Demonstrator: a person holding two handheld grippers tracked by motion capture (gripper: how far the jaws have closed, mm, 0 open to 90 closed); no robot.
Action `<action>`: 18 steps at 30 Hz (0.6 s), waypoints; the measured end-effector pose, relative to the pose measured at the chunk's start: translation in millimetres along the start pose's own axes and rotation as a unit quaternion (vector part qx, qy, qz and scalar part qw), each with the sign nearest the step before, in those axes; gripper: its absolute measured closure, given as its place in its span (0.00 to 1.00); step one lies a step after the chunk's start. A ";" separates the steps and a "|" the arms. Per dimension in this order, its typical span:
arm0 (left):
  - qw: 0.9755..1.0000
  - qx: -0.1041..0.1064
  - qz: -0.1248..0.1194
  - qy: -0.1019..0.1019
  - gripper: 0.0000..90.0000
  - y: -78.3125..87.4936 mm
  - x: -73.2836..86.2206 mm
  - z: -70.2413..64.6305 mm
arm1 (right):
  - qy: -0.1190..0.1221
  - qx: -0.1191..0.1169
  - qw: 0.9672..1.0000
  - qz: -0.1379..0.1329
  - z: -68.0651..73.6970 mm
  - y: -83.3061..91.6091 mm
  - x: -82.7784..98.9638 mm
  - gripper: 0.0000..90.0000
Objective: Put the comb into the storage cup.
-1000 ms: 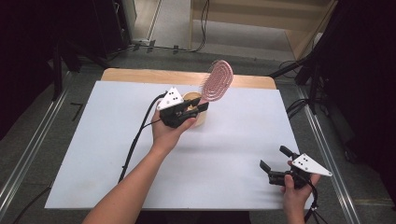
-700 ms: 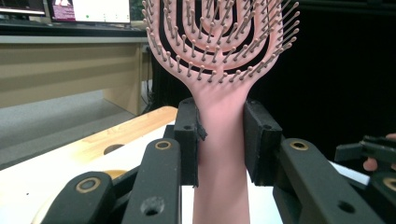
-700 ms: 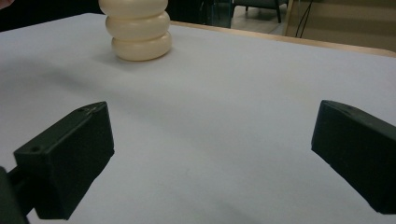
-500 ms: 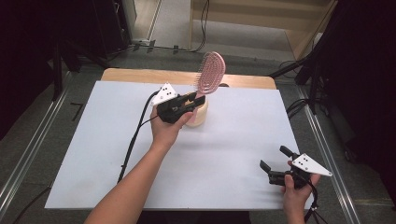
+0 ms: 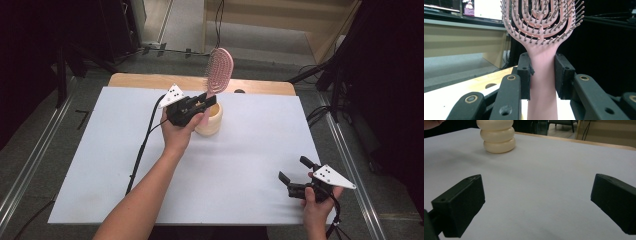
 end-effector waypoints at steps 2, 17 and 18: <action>1.000 -0.003 -0.004 0.005 0.78 -1.5 0.4 2.2 | -0.001 0.000 1.000 0.000 0.0 0.0 -0.1 0.00; 0.999 -0.025 -0.026 0.018 0.78 -14.7 6.0 21.1 | -0.003 0.001 1.000 -0.002 -0.5 0.4 0.0 0.00; 0.999 -0.031 -0.027 0.018 0.78 -15.5 7.2 24.1 | -0.003 0.001 1.000 -0.002 -0.6 0.5 0.0 0.00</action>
Point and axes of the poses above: each handheld gripper's, and its own axes: y roughly backward along the jaws, x roughly out of its underside, z roughly to its left, the point moved 4 cm from there along -y, roughly forward along the jaws, and after that the axes turned 9 degrees about -y, right-handed, at the moved point
